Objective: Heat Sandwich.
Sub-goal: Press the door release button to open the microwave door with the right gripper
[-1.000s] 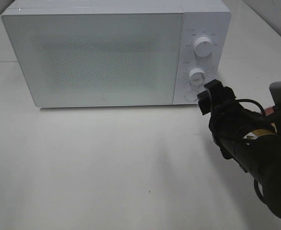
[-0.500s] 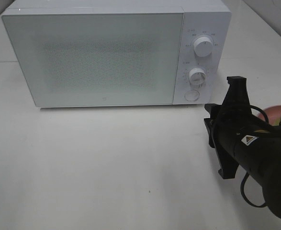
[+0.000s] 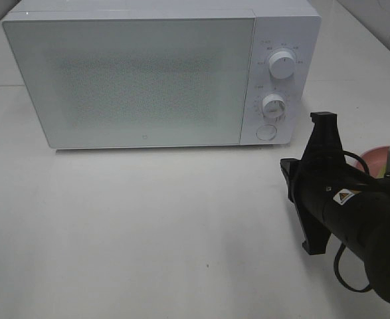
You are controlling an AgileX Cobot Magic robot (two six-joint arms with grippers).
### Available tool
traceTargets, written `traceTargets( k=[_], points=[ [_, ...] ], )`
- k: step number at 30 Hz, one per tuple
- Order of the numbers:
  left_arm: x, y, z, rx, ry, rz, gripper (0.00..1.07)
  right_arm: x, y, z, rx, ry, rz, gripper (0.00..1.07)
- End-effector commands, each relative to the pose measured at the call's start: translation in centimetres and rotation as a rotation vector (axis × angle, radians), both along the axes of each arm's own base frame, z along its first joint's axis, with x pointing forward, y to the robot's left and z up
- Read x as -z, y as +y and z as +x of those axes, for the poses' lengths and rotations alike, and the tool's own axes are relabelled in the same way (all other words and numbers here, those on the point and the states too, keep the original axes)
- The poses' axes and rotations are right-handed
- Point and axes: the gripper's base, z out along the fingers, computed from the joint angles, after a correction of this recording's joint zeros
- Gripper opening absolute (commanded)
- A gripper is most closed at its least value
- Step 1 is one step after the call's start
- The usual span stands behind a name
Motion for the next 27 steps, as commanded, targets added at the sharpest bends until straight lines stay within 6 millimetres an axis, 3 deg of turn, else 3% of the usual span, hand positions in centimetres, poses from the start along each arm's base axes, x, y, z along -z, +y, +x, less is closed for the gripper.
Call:
traceTargets(
  k=[1, 12, 19, 27],
  points=[
    [0.1, 0.0, -0.4, 0.003, -0.027, -0.004, 0.98, -0.1, 0.1, -0.1, -0.021, -0.006, -0.020, 0.00],
    [0.1, 0.0, -0.4, 0.003, -0.027, -0.004, 0.98, -0.1, -0.8, 1.8, -0.040, -0.018, -0.070, 0.00],
    [0.1, 0.0, -0.4, 0.003, -0.027, -0.004, 0.98, 1.0, -0.4, 3.5, -0.038, -0.004, -0.059, 0.00],
    [0.1, 0.0, -0.4, 0.003, -0.027, -0.004, 0.98, 1.7, 0.1, 6.6, -0.057, -0.025, -0.052, 0.00]
  ],
)
